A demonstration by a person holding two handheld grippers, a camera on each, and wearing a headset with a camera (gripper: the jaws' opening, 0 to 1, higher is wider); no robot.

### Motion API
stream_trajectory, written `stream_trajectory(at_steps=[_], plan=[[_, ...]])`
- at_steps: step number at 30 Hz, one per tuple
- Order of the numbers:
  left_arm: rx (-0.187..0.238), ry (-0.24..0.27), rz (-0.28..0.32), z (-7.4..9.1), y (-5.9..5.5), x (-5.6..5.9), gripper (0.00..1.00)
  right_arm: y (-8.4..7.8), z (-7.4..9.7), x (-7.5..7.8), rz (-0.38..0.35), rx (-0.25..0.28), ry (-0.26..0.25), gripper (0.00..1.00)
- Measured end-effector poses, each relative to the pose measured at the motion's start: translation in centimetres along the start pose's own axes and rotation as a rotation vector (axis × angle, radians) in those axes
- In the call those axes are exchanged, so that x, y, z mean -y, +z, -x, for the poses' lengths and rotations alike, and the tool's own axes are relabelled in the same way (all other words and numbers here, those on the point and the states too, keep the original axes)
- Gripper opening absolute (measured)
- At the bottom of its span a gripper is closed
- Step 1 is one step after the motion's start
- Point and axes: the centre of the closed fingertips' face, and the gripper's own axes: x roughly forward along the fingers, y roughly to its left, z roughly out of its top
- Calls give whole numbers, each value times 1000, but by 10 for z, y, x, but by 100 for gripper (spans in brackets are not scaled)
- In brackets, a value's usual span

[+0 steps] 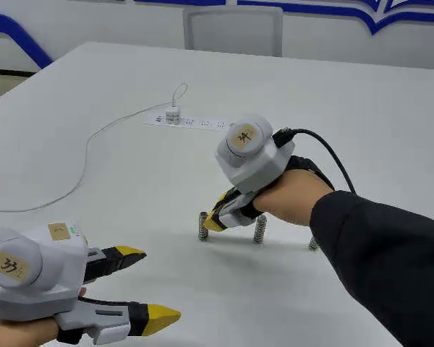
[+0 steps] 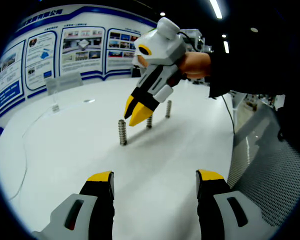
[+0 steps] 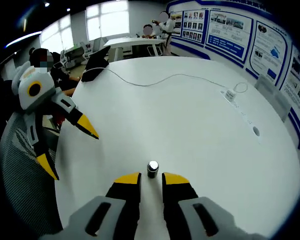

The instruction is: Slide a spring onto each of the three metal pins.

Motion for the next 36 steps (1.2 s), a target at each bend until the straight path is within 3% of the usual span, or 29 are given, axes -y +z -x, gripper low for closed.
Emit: stream_trajectory(at_steps=[10,23,36], plan=[[6,2,3,0,1,0,68,-9,22,-10,-4,58,-18,20],[7,4,5,0,2,1,69,-34,57,-23,-37,121,-40,21],[10,5,8,1,3,0,69,-63,96,-18,-97,194,-97,23]])
